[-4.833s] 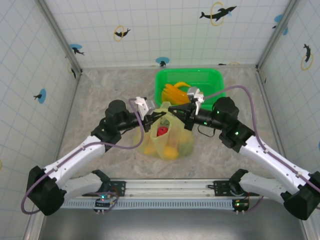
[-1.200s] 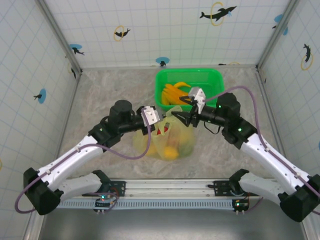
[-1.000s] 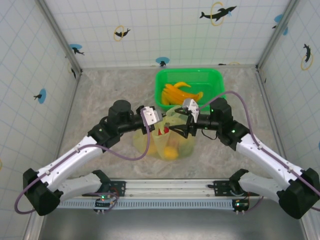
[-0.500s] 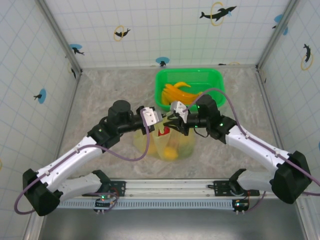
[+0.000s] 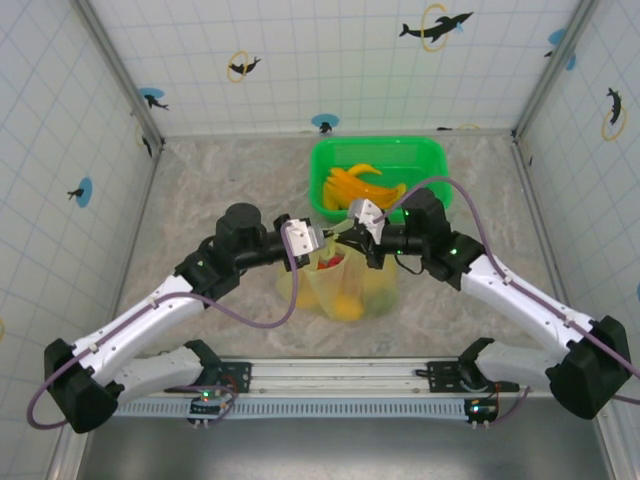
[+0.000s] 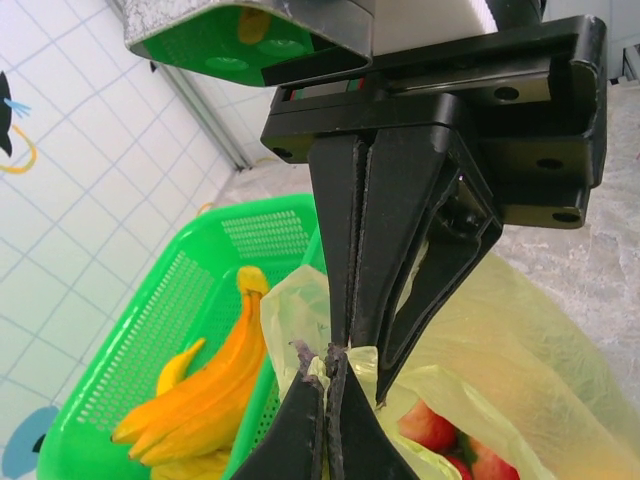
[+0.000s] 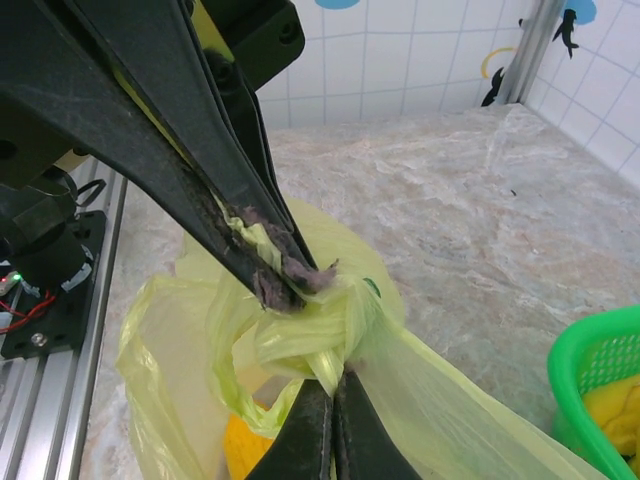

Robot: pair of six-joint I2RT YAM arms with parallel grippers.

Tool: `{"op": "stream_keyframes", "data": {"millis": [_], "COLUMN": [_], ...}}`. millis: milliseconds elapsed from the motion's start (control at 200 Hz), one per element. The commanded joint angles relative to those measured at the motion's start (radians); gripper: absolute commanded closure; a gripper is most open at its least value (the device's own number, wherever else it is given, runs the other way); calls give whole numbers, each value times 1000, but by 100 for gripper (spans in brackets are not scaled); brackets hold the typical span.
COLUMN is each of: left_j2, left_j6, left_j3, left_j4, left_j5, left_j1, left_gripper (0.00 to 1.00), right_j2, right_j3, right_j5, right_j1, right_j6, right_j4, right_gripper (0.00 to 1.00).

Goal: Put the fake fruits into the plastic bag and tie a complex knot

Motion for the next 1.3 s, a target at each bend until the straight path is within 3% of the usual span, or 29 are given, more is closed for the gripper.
{"op": "stream_keyframes", "data": {"millis": [0, 80, 145, 180, 235, 290, 400, 586, 781, 876, 1061, 1191, 1296], "left_j2": [-24, -15, -7, -5, -3, 0, 8, 8, 12, 20, 35, 40, 38], "left_j6": [33, 15, -9, -17, -26, -38, -43, -53, -53, -64, -108, -139, -164], "left_j3": [-15, -9, -5, -6, -9, -9, -7, -14, -7, -4, 14, 17, 17], "left_j4": [-30, -30, -30, -29, -22, -14, -7, 19, 24, 26, 37, 39, 42], "left_j5": [-31, -11, 3, 8, 15, 16, 12, 17, 15, 6, -42, -48, -62], "left_j1": [7, 7, 7, 7, 7, 6, 5, 4, -1, -2, -4, -4, -4], "left_gripper": [95, 91, 100, 100, 100, 100, 100, 100, 100, 100, 100, 100, 100], "right_j2": [-47, -36, -26, -22, -13, -8, -10, 31, 113, 131, 145, 139, 129], "right_j3": [13, 18, 18, 18, 17, 17, 20, 62, 128, 149, 181, 189, 189], "right_j5": [-26, -40, -41, -40, -38, -48, -77, -157, -104, -103, -17, 67, 112], "right_j1": [-30, -24, -14, -6, 0, 1, 0, -1, 10, 19, 52, 64, 65], "right_j6": [6, 15, 17, 17, 21, 36, 51, 70, 46, 43, -14, -36, -51], "right_j4": [4, 5, 10, 16, 22, 34, 42, 19, -27, -37, -102, -115, -115], "right_gripper": [100, 100, 100, 100, 71, 55, 40, 30, 33, 39, 59, 85, 96]}}
